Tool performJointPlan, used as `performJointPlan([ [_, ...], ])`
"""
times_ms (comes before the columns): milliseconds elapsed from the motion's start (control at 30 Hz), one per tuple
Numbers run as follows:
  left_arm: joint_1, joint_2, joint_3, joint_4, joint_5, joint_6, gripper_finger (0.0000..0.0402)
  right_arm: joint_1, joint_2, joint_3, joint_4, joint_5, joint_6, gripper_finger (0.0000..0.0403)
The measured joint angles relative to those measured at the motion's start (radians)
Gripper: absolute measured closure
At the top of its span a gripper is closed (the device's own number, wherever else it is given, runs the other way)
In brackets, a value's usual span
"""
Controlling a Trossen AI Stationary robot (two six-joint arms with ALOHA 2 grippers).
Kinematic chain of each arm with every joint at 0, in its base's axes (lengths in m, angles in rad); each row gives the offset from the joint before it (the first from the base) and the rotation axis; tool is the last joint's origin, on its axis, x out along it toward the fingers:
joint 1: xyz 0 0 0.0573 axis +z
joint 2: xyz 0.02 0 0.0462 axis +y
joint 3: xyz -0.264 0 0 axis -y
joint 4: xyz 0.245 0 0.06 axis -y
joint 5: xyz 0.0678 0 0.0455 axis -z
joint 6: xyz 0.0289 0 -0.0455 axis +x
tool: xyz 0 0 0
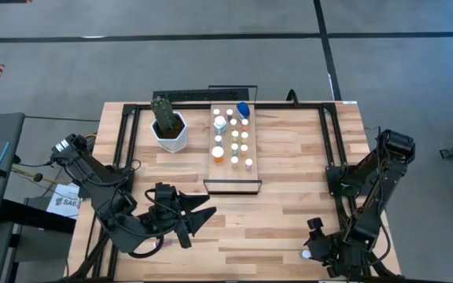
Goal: Pick and place medicine bottles onto shelf by color
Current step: Put the right blue pill bottle on the shelf
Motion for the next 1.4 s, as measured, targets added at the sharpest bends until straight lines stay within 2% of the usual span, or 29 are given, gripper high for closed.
performJointPlan([
  [133, 0.000, 0.000, 0.000, 0.000, 0.000, 0.000, 0.0137, 0.005, 0.000, -0.028, 0.063, -0.032, 0.000, 0.0177],
  [333, 0.000, 0.000, 0.000, -0.001, -0.018, 0.000, 0.0137, 0.004, 0.003, -0.028, 0.056, -0.010, -0.031, 0.0178],
  [767, 0.000, 0.000, 0.000, -0.001, -0.030, 0.000, 0.0137, -0.002, 0.123, -0.029, 0.132, -0.011, -0.033, 0.0185],
  [1133, 0.000, 0.000, 0.000, -0.001, -0.045, 0.000, 0.0137, -0.004, 0.119, -0.028, 0.131, -0.011, -0.033, 0.0216],
  [1400, 0.000, 0.000, 0.000, -0.002, -0.047, 0.001, 0.0137, -0.015, 0.113, -0.028, 0.097, -0.001, -0.033, 0.0256],
])
